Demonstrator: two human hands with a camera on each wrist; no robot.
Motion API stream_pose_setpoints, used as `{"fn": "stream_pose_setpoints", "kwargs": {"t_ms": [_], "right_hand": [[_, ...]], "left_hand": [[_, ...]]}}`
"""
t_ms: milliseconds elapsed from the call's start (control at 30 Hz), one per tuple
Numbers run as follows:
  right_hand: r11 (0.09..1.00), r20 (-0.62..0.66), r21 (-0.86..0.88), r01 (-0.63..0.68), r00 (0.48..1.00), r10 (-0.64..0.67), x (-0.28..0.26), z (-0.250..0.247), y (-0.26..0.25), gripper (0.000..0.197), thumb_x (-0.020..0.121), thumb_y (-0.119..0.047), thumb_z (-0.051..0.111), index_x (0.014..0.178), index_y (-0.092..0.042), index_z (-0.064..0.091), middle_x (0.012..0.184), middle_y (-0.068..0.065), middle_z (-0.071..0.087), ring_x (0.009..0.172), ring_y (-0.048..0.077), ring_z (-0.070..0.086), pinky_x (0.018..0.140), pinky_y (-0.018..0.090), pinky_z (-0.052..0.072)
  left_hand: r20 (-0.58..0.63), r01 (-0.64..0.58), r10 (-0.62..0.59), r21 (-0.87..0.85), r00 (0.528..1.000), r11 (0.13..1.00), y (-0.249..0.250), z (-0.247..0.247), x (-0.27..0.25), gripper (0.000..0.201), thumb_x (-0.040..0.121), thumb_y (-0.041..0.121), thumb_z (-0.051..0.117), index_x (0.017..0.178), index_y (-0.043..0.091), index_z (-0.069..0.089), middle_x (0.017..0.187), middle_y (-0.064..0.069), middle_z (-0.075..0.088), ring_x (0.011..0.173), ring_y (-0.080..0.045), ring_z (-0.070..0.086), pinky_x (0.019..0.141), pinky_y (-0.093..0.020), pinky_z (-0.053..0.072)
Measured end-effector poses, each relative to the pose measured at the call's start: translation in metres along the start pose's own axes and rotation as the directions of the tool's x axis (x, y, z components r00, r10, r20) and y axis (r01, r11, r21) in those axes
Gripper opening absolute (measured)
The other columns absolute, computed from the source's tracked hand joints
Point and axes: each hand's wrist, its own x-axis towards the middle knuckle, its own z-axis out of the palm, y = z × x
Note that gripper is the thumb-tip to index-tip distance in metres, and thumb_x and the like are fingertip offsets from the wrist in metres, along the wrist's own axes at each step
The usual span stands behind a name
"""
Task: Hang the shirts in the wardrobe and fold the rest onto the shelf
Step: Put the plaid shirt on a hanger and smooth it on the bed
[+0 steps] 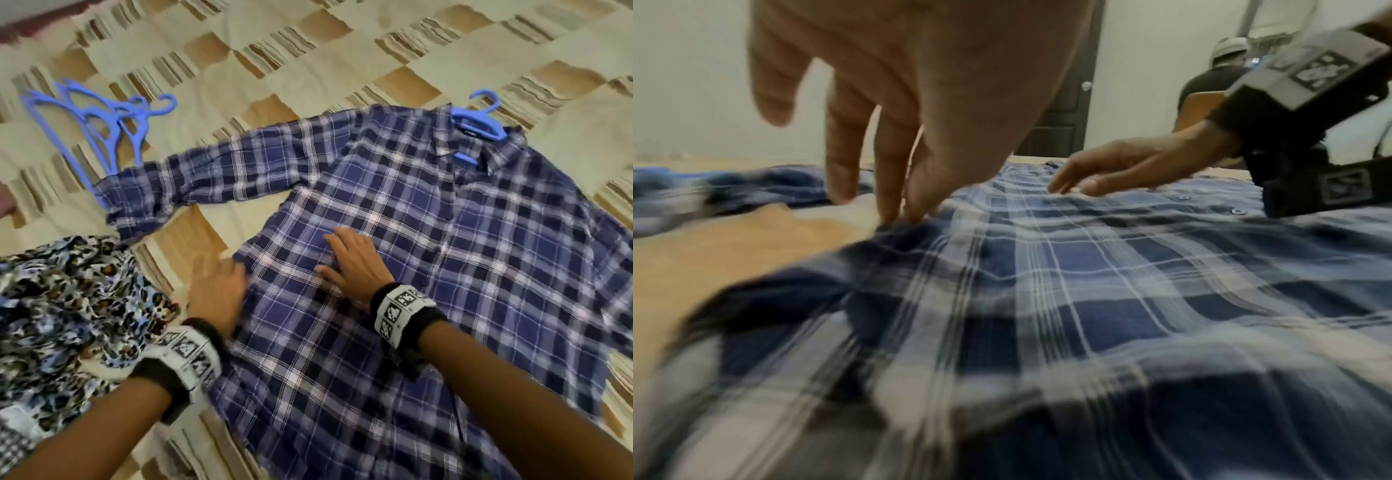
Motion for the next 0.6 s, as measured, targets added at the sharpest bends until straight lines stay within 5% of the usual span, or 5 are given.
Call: {"fn": "stream_pose_setpoints", "kwargs": {"t_ms": [67,200,367,467,600], "right_hand": [[0.994,0.084,-0.091,-0.065,0.994,0.073,0.019,0.001,0.012,0.083,0.087,-0.065,0.022,0.143,-0.005,0.033,0.149,0.021,0.031,0.138,0.037,0.029,0.113,0.053,0.021],[0.977,0.166,-0.207,-0.053,0.982,0.088,0.029,0.010,0.027,0.095,0.081,-0.072,0.007,0.149,-0.006,0.021,0.154,0.023,0.015,0.143,0.040,0.015,0.113,0.057,0.006],[0.957,0.261,-0.290,-0.017,0.961,0.096,0.058,-0.011,0.065,0.116,0.053,-0.085,-0.028,0.149,-0.022,-0.013,0.157,0.009,-0.016,0.145,0.027,-0.011,0.113,0.054,-0.009],[0.959,0.300,-0.246,-0.145,0.929,0.217,0.100,-0.041,0.095,0.125,0.057,-0.096,0.022,0.149,-0.020,-0.017,0.156,0.008,-0.022,0.144,0.028,-0.016,0.114,0.053,-0.008],[0.930,0.365,-0.208,-0.303,0.858,0.361,0.141,-0.065,0.105,0.145,0.050,-0.078,0.070,0.147,-0.020,-0.021,0.154,0.010,-0.026,0.144,0.031,-0.017,0.116,0.054,-0.003]], "left_hand": [[-0.212,-0.155,0.117,-0.176,0.970,0.972,0.030,-0.003,0.025,0.045,0.081,-0.001,0.060,0.124,0.002,0.048,0.129,-0.019,0.052,0.119,-0.031,0.048,0.109,-0.049,0.032],[0.179,-0.186,0.239,-0.271,0.954,0.944,0.079,-0.009,0.069,0.089,0.093,0.035,0.053,0.148,0.006,-0.011,0.156,-0.014,-0.014,0.144,-0.032,-0.008,0.115,-0.051,0.001],[0.457,0.161,0.028,-0.370,0.889,0.915,0.045,-0.009,0.115,0.155,0.049,0.053,0.086,0.142,0.009,-0.030,0.149,-0.018,-0.033,0.138,-0.049,-0.014,0.110,-0.063,0.005],[0.490,0.179,-0.032,-0.257,0.871,0.950,0.044,-0.004,0.128,0.160,0.044,0.056,0.086,0.141,0.005,-0.031,0.147,-0.027,-0.031,0.136,-0.055,-0.008,0.111,-0.063,0.006],[0.424,0.237,-0.159,-0.139,0.892,0.961,0.060,0.011,0.140,0.133,0.068,0.032,0.083,0.145,0.005,-0.022,0.149,-0.029,-0.021,0.136,-0.056,0.004,0.110,-0.060,0.020]]}}
